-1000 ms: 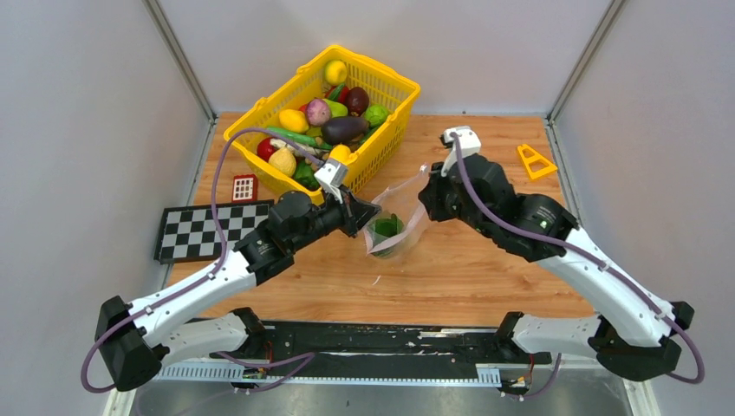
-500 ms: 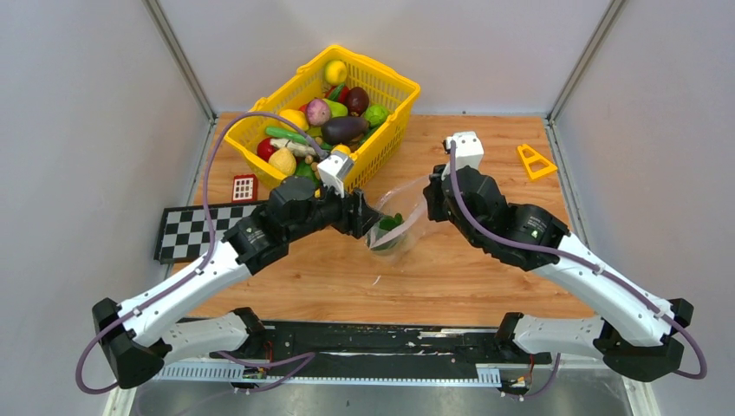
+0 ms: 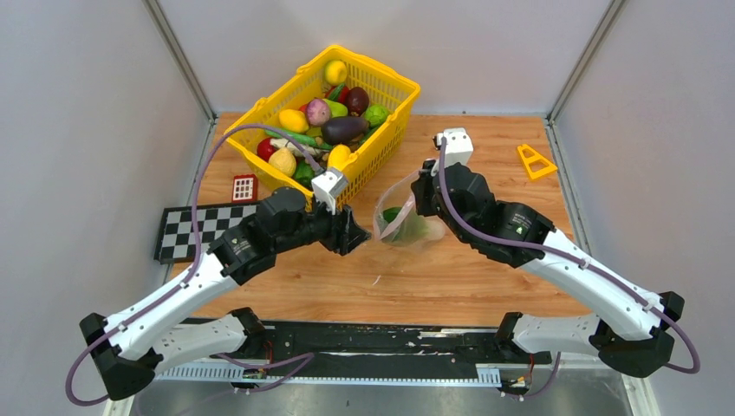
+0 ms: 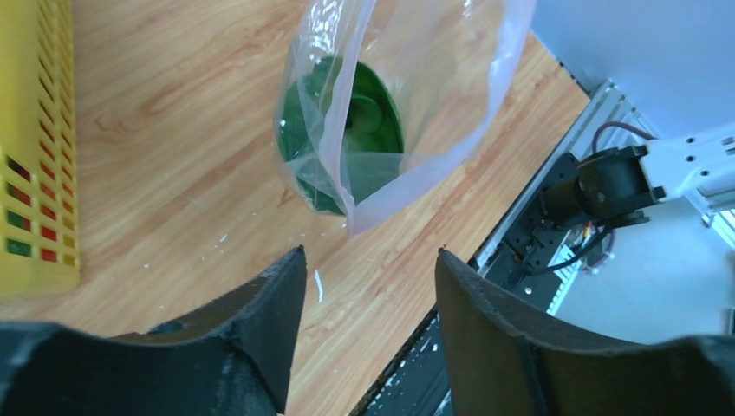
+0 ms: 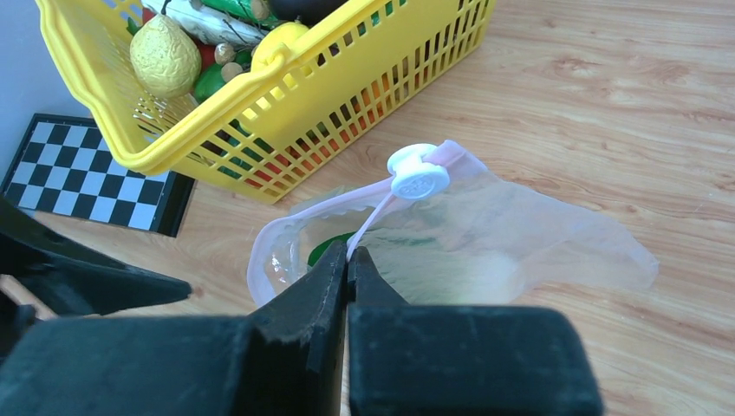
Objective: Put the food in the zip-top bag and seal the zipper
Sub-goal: Adjust the zipper food storage bag at the center of the board.
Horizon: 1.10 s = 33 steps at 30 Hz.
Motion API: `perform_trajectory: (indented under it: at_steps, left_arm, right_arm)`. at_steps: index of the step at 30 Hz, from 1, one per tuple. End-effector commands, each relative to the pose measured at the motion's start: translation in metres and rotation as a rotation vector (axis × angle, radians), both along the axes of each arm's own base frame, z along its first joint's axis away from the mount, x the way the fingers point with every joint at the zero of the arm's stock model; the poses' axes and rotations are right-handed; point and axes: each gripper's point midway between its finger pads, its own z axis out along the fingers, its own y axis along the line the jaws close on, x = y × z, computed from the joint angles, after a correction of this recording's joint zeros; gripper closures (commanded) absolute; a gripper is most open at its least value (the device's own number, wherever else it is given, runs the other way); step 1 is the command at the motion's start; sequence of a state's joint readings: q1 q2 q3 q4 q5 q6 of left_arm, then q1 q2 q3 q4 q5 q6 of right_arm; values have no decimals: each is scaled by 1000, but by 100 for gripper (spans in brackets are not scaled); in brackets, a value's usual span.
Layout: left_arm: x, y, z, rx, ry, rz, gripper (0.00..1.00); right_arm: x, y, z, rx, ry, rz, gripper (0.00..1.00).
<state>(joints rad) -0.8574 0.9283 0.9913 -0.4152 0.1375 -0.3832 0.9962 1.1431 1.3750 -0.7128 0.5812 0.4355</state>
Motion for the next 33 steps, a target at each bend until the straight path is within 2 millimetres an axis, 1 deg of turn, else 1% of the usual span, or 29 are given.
perform_trajectory:
  at_steps: [1, 2, 3, 7, 10, 13, 16, 18, 19, 20, 23, 27, 29, 31, 33]
  left_arm:
    - [7, -10, -22, -40, 33, 32, 39]
    - [10, -12, -25, -72, 44, 54, 40]
    - [13, -17, -23, -124, 40, 67, 40]
    - [28, -15, -35, -181, 26, 164, 42]
    - [35, -15, -27, -239, -23, 190, 42]
    - [37, -15, -22, -270, -51, 194, 43]
    - [34, -16, -17, -294, -72, 173, 44]
    - [34, -17, -19, -270, -88, 158, 44]
    - [31, -20, -22, -253, -88, 129, 45]
    - [29, -23, -26, -233, -86, 99, 47]
    - [31, -26, -35, -191, -77, 93, 54]
    - [38, -23, -47, -151, -67, 130, 59]
    - [39, -23, -48, -150, -64, 138, 63]
    - [39, -24, -48, -146, -61, 134, 73]
    - [36, -28, -44, -140, -54, 107, 88]
  right_arm:
    - [5, 8, 17, 61, -46, 10, 100]
    - [5, 9, 16, 60, -45, 11, 100]
    - [5, 9, 14, 59, -42, 12, 100]
    - [5, 10, 12, 67, -37, 17, 100]
    - [4, 12, 10, 70, -31, 26, 100]
    - [4, 12, 8, 68, -27, 30, 100]
    - [4, 11, 6, 67, -23, 28, 100]
    - [4, 11, 6, 72, -21, 31, 100]
    - [4, 12, 6, 75, -21, 36, 100]
    - [4, 12, 6, 79, -20, 38, 100]
    - [3, 14, 7, 91, -17, 47, 100]
    - [3, 14, 7, 101, -18, 47, 100]
    - [3, 13, 7, 102, -20, 45, 100]
    - [4, 11, 7, 108, -22, 42, 100]
    - [5, 11, 7, 108, -31, 42, 100]
